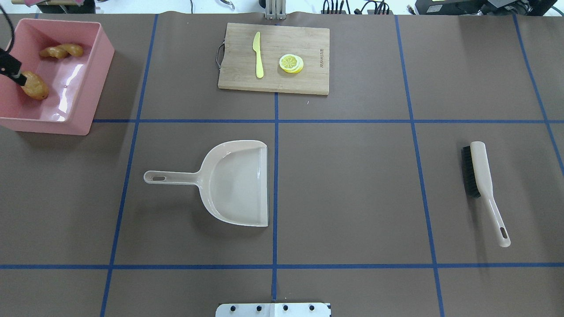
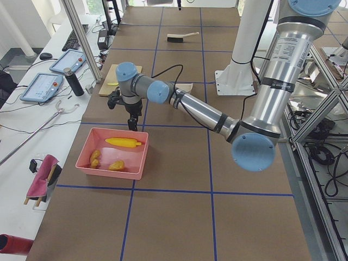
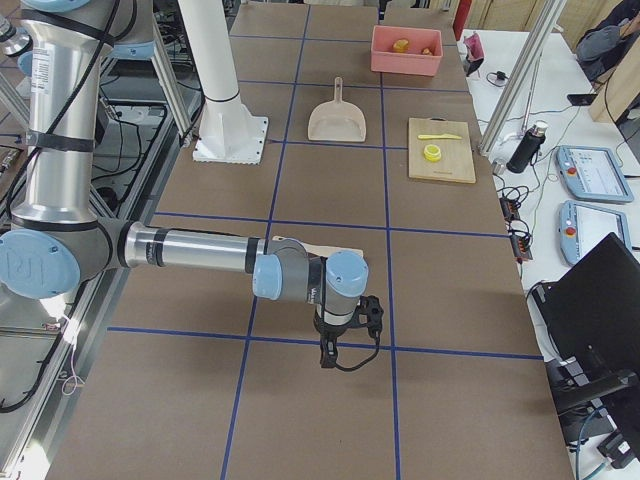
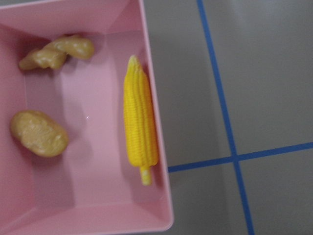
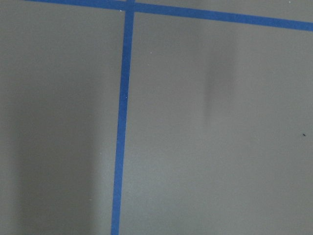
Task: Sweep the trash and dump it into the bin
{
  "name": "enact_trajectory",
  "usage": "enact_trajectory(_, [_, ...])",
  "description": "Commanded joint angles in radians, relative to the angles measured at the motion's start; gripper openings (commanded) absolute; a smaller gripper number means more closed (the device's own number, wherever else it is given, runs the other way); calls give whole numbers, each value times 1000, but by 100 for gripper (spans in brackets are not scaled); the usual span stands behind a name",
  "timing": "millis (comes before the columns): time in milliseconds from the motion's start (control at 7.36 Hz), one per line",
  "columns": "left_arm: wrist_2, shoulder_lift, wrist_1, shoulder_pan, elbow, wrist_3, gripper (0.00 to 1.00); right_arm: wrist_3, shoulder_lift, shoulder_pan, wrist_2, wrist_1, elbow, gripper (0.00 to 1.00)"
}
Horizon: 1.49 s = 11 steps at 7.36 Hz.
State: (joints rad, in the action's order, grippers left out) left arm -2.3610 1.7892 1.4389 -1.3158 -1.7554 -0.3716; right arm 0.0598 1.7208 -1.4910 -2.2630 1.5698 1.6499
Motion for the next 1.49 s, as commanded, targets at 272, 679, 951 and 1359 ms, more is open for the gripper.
enact_trajectory(272, [-20,-175,5,-54,113,137,98,0,-1,0,0,-1,-1,100])
enact_trajectory(679, [49,-182,26,-199,137,203,98,2,-1,0,0,-1,-1,100])
enact_trajectory(951, [61,-165,47,-232,137,204,98,0,-1,0,0,-1,-1,100])
enact_trajectory(1359, [78,-174,227,-235,174,206,98,2,-1,0,0,1,-1,100])
